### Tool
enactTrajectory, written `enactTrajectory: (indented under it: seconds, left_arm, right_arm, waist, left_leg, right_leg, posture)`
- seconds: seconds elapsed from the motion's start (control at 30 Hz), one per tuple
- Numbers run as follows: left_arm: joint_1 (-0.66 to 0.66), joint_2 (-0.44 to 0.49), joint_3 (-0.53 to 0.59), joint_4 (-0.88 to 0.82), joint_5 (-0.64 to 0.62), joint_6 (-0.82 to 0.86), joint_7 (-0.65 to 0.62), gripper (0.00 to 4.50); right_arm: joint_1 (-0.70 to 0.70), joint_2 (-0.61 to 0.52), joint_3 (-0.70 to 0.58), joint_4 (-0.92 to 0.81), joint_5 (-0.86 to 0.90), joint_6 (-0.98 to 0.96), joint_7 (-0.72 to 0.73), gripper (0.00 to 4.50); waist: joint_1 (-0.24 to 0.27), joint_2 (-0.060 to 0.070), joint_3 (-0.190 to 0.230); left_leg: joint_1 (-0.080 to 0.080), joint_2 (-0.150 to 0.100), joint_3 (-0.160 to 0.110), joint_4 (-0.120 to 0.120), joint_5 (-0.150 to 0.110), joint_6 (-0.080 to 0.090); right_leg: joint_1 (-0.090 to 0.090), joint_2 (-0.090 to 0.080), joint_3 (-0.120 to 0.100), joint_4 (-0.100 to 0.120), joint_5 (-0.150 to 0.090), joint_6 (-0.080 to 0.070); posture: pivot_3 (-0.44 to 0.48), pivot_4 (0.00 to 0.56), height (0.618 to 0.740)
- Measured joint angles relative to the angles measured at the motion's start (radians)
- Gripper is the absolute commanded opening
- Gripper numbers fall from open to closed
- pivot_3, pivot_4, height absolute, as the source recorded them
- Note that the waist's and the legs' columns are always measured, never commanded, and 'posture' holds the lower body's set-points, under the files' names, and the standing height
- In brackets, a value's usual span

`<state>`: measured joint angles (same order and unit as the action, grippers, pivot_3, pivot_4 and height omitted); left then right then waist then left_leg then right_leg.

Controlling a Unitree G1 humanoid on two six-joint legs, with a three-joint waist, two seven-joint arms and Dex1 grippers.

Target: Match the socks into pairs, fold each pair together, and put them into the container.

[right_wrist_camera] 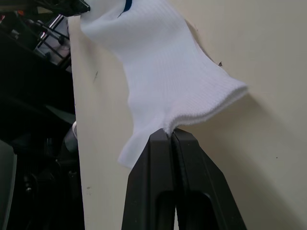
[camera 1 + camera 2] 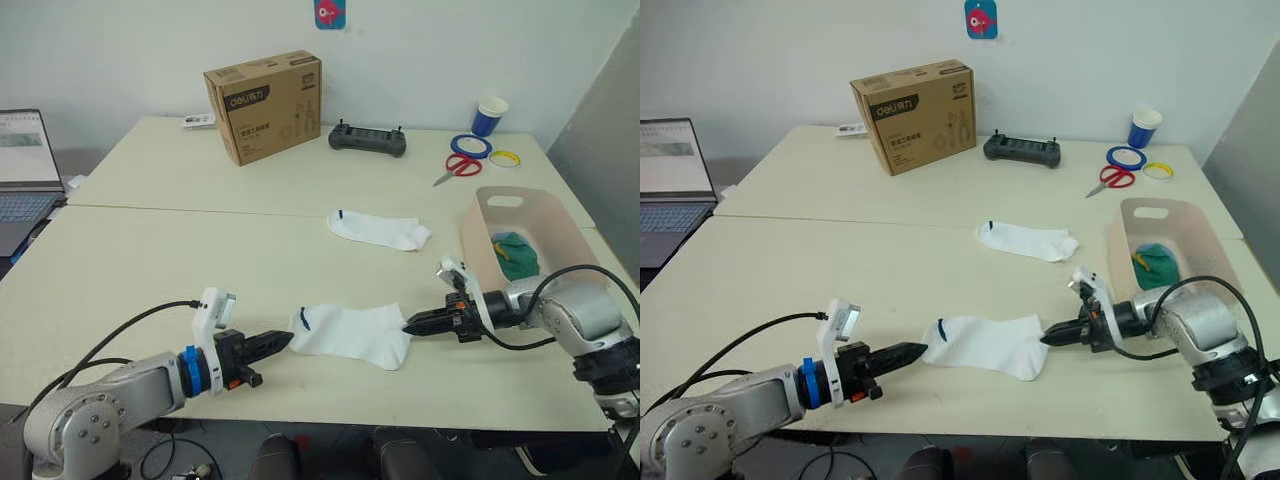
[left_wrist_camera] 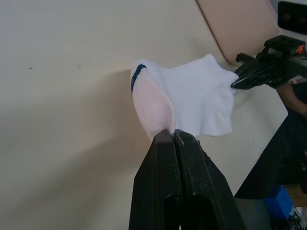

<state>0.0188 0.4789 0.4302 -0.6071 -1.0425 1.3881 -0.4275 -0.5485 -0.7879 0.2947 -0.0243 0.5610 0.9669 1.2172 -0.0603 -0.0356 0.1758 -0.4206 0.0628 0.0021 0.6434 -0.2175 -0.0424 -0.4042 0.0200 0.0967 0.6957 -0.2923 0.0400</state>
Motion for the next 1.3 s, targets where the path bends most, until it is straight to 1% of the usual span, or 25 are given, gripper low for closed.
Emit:
enactTrajectory:
  seconds: [0.07,0.17,0.3,0.4,0.5,0.67,0.73,0.83,0.87,0.93,0.97,1.0,1.03,1.07,1.17,1.2,1.23,1.3]
  left_arm:
    - [0.019,0.015,-0.023,0.001,0.035,-0.007,0.036,0.00]
    - [0.025,0.003,-0.069,-0.009,0.062,-0.056,0.062,0.00]
    - [0.061,0.011,-0.123,-0.017,0.105,-0.125,0.065,0.00]
    - [0.074,0.056,-0.133,-0.016,0.118,-0.163,0.039,0.00]
    - [0.081,0.071,-0.135,-0.009,0.119,-0.192,0.015,0.59]
    - [0.089,0.121,-0.126,0.019,0.124,-0.230,-0.024,2.18]
    - [0.089,0.148,-0.096,0.041,0.128,-0.260,-0.045,2.82]
    - [0.078,0.177,-0.051,0.053,0.118,-0.324,-0.110,2.82]
    - [0.053,0.176,-0.037,0.054,0.098,-0.350,-0.136,2.82]
    - [-0.020,0.176,-0.035,0.046,0.070,-0.400,-0.185,2.40]
    - [-0.049,0.181,-0.053,0.037,0.072,-0.425,-0.208,2.19]
    - [-0.070,0.205,-0.111,0.029,0.108,-0.460,-0.236,1.89]
    - [-0.075,0.228,-0.169,0.024,0.155,-0.496,-0.262,1.54]
    - [-0.072,0.262,-0.264,0.026,0.242,-0.557,-0.302,1.20]
    - [-0.081,0.282,-0.446,0.090,0.437,-0.721,-0.374,0.20]
    - [-0.095,0.283,-0.505,0.142,0.514,-0.793,-0.396,0.00]
    - [-0.097,0.284,-0.540,0.180,0.568,-0.847,-0.411,0.00]
    - [-0.093,0.299,-0.594,0.271,0.677,-0.964,-0.435,0.00]
  right_arm:
    - [-0.006,0.014,0.023,0.036,-0.030,-0.017,0.013,0.03]
    - [-0.019,0.032,0.049,0.087,-0.070,-0.050,0.022,0.03]
    - [-0.027,0.044,0.072,0.129,-0.117,-0.096,0.026,0.03]
    - [-0.027,0.042,0.074,0.133,-0.142,-0.121,0.041,0.70]
    - [-0.023,0.039,0.059,0.137,-0.146,-0.134,0.042,1.70]
    - [-0.009,0.030,-0.028,0.130,-0.143,-0.154,0.017,3.49]
    - [0.010,0.014,-0.085,0.101,-0.132,-0.169,0.016,3.54]
    - [0.055,0.015,-0.151,-0.005,-0.094,-0.200,0.015,3.54]
    - [0.072,0.039,-0.173,-0.058,-0.072,-0.198,-0.006,3.54]
    - [0.089,0.115,-0.183,-0.160,-0.043,-0.210,-0.044,3.14]
    - [0.101,0.153,-0.175,-0.198,-0.038,-0.235,-0.061,2.90]
    - [0.112,0.183,-0.143,-0.224,-0.052,-0.274,-0.070,2.58]
    - [0.120,0.200,-0.109,-0.238,-0.074,-0.310,-0.076,2.23]
    - [0.135,0.215,-0.066,-0.242,-0.111,-0.362,-0.084,1.83]
    - [0.148,0.237,0.003,-0.201,-0.193,-0.462,-0.095,0.75]
    - [0.149,0.245,0.021,-0.176,-0.226,-0.505,-0.098,0.35]
    - [0.156,0.245,0.035,-0.157,-0.247,-0.540,-0.099,0.03]
    - [0.191,0.233,0.051,-0.116,-0.295,-0.620,-0.096,0.03]
  waist:
    - [0.001,0.000,0.000]
    - [0.002,0.000,0.000]
    - [0.002,0.000,0.000]
    - [0.002,0.000,0.000]
    - [0.002,0.000,0.000]
    - [0.002,0.000,0.001]
    - [0.003,0.000,0.001]
    - [0.003,0.000,0.001]
    - [0.004,0.000,0.001]
    - [0.004,0.000,0.001]
    - [0.003,0.000,0.001]
    - [0.003,0.000,0.001]
    - [0.003,0.000,0.001]
    - [0.003,0.001,0.001]
    - [0.004,0.001,0.001]
    - [0.005,0.001,0.001]
    - [0.006,0.001,0.001]
    - [0.007,0.001,0.001]
  left_leg:
    - [0.000,0.000,0.000,0.000,0.000,0.000]
    - [0.000,-0.001,0.001,0.000,0.000,0.000]
    - [0.000,-0.001,0.001,-0.001,0.000,0.000]
    - [0.000,-0.001,0.001,-0.001,0.000,0.000]
    - [0.000,-0.001,0.002,0.000,0.000,0.000]
    - [0.000,-0.001,0.002,0.000,0.000,0.000]
    - [0.000,-0.001,0.002,-0.001,0.000,0.000]
    - [0.000,-0.001,0.002,-0.003,0.000,0.000]
    - [0.000,0.000,0.002,-0.003,0.000,0.000]
    - [0.000,0.000,0.001,-0.003,0.000,0.000]
    - [0.000,0.000,0.001,-0.003,0.000,0.000]
    - [0.000,0.000,0.001,-0.003,0.000,0.000]
    - [0.000,-0.001,0.002,-0.004,0.000,0.000]
    - [0.000,-0.001,0.002,-0.005,0.000,0.000]
    - [-0.001,-0.001,0.005,-0.005,0.000,-0.001]
    - [-0.001,-0.001,0.005,-0.006,0.000,-0.001]
    - [-0.002,-0.001,0.005,-0.007,0.000,-0.001]
    - [-0.002,-0.001,0.005,-0.008,0.000,0.000]
  right_leg:
    - [0.000,0.000,0.000,0.000,0.000,0.000]
    - [0.000,-0.001,0.000,-0.001,0.000,0.000]
    - [0.000,-0.001,0.001,-0.001,0.000,-0.001]
    - [0.000,-0.001,0.000,-0.001,0.000,-0.001]
    - [0.000,-0.002,0.001,-0.001,-0.001,-0.002]
    - [0.000,-0.002,0.001,-0.002,-0.001,-0.003]
    - [-0.001,-0.002,0.001,-0.002,-0.002,-0.004]
    - [-0.001,-0.002,0.000,-0.002,-0.002,-0.003]
    - [-0.001,-0.002,0.000,-0.002,-0.001,-0.003]
    - [-0.001,-0.001,-0.001,-0.002,-0.001,-0.002]
    - [0.000,-0.001,0.000,-0.002,-0.001,-0.002]
    - [0.000,-0.001,0.000,-0.002,-0.001,-0.002]
    - [0.000,-0.001,0.000,-0.004,-0.001,-0.001]
    - [0.000,-0.002,0.001,-0.006,0.000,-0.001]
    - [0.000,-0.003,0.001,-0.010,0.000,-0.001]
    - [0.000,-0.003,0.001,-0.012,0.000,-0.003]
    - [0.000,-0.003,0.001,-0.013,0.001,-0.003]
    - [0.000,-0.003,0.001,-0.014,0.001,-0.003]
  posture:
    - [0.000,0.150,0.740]
    - [0.000,0.150,0.740]
    - [0.000,0.150,0.740]
    - [0.000,0.150,0.740]
    - [0.000,0.150,0.740]
    - [0.000,0.150,0.740]
    - [0.000,0.150,0.740]
    - [0.000,0.150,0.740]
    - [0.000,0.150,0.740]
    - [0.000,0.150,0.740]
    - [0.000,0.150,0.740]
    - [0.000,0.150,0.740]
    - [0.000,0.150,0.740]
    - [0.000,0.150,0.740]
    - [0.000,0.150,0.740]
    - [0.000,0.150,0.740]
    - [0.000,0.150,0.740]
    - [0.000,0.150,0.740]
